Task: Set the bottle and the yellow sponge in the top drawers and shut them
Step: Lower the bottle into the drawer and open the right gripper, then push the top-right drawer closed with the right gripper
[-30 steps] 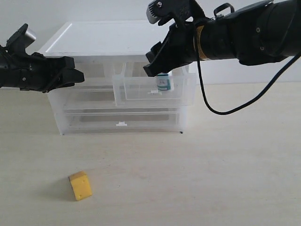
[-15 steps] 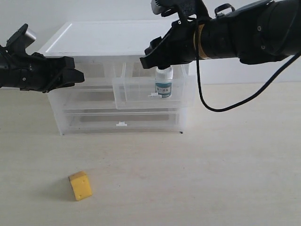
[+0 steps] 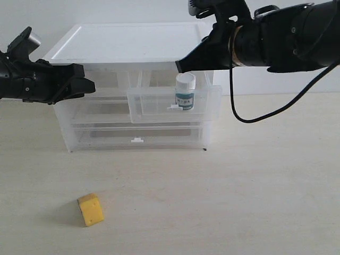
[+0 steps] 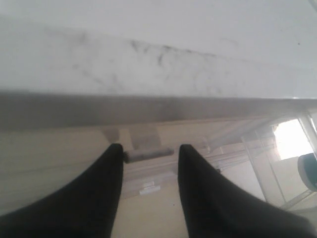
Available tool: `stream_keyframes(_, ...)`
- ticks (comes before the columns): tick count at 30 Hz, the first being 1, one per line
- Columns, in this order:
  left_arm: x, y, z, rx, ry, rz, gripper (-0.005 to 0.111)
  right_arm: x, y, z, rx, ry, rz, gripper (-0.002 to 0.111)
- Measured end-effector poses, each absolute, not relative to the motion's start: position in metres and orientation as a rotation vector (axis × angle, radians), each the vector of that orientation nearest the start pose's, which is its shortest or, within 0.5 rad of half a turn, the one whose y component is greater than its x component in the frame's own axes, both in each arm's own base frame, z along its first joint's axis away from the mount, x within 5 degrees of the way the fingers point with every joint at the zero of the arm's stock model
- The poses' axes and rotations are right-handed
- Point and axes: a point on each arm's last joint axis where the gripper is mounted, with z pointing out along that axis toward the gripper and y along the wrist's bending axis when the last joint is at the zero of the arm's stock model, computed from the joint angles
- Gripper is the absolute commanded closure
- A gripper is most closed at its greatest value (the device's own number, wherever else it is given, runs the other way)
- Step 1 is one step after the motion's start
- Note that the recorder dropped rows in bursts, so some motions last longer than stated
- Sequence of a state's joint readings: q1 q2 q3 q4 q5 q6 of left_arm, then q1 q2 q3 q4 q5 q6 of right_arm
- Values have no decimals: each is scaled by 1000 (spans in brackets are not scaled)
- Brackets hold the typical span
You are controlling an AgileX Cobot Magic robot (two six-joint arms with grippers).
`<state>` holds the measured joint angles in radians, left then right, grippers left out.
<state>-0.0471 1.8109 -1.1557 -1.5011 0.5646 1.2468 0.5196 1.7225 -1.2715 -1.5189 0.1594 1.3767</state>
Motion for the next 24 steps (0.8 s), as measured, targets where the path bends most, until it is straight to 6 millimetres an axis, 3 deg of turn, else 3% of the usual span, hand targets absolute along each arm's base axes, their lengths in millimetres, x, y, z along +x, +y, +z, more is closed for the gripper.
stream_keyframes(5, 388, -67, 228, 113, 2175, -777, 72, 361, 178, 291, -518, 1931, -52, 108)
stream_keyframes(15, 388, -67, 228, 113, 2175, -777, 72, 357, 179, 281, -409, 2039, 65, 108)
stream_keyframes(24, 388, -67, 228, 111, 2174, -778, 72, 340, 217, 285, -537, 1963, 229, 108)
